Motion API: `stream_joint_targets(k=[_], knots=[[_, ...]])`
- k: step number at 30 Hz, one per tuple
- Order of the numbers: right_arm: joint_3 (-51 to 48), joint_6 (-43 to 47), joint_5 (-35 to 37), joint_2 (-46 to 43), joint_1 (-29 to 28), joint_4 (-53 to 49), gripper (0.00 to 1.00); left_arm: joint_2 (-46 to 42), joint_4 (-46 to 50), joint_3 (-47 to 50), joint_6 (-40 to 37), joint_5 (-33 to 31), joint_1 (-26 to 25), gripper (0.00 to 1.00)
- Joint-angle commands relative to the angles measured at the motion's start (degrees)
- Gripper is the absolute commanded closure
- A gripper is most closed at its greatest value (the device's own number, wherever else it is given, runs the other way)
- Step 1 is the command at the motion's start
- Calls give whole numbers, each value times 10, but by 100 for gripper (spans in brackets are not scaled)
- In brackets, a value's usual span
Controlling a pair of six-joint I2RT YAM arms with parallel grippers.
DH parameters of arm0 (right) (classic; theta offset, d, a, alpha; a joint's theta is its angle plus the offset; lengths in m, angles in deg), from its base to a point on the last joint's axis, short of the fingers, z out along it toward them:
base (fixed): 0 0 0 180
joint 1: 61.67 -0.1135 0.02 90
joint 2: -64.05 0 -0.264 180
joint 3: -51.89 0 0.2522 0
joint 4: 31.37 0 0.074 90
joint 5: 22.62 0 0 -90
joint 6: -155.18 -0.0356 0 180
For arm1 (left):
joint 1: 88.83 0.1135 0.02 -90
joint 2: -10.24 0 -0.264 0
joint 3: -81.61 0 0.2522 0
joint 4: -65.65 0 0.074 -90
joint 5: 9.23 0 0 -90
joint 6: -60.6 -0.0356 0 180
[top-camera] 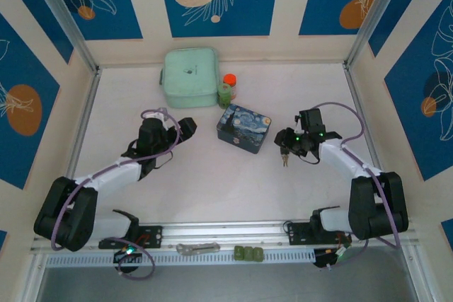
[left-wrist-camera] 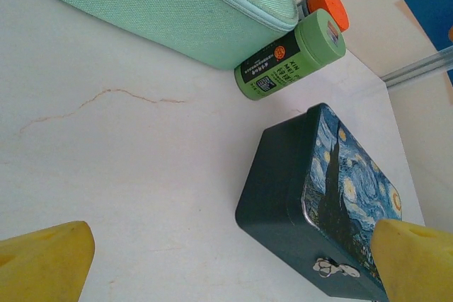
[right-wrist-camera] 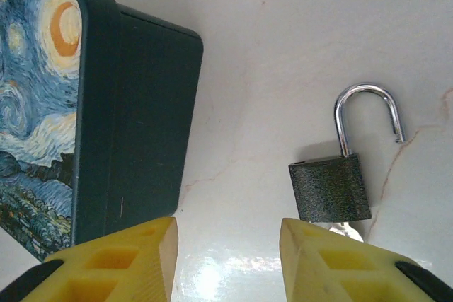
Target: Unlock a padlock with a key
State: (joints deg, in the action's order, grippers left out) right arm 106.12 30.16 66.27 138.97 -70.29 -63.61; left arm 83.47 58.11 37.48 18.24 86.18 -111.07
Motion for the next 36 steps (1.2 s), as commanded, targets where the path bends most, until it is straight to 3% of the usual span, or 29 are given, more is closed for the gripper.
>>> stream_joint_targets(k=[1,5,8,12,18,22,26,31,32,36], knots=[[-8,-2,-8,8,9,12,57,-10,15,-7,-10,-10,5,0],[-7,24,26,1,20,27,52,-26,54,-16,-49,-30,12,0],[15,58,97,0,27,17,50,-46,113,-37,-109,-69,24,0],[39,114,174,11,42,46,48,-77,181,-63,-206,-160,40,0],[55,190,252,97,50,142,46,-103,176,-48,-349,-327,48,1],[34,233,299,151,34,252,44,-81,154,-28,-408,-399,61,1],[-2,282,305,151,19,380,37,-54,71,10,-426,-418,70,1],[-43,287,296,146,18,460,16,2,-74,63,-448,-435,81,1],[-57,284,292,140,21,482,4,16,-95,67,-454,-435,84,1],[-130,263,246,105,50,574,1,64,-168,64,-488,-395,96,1]])
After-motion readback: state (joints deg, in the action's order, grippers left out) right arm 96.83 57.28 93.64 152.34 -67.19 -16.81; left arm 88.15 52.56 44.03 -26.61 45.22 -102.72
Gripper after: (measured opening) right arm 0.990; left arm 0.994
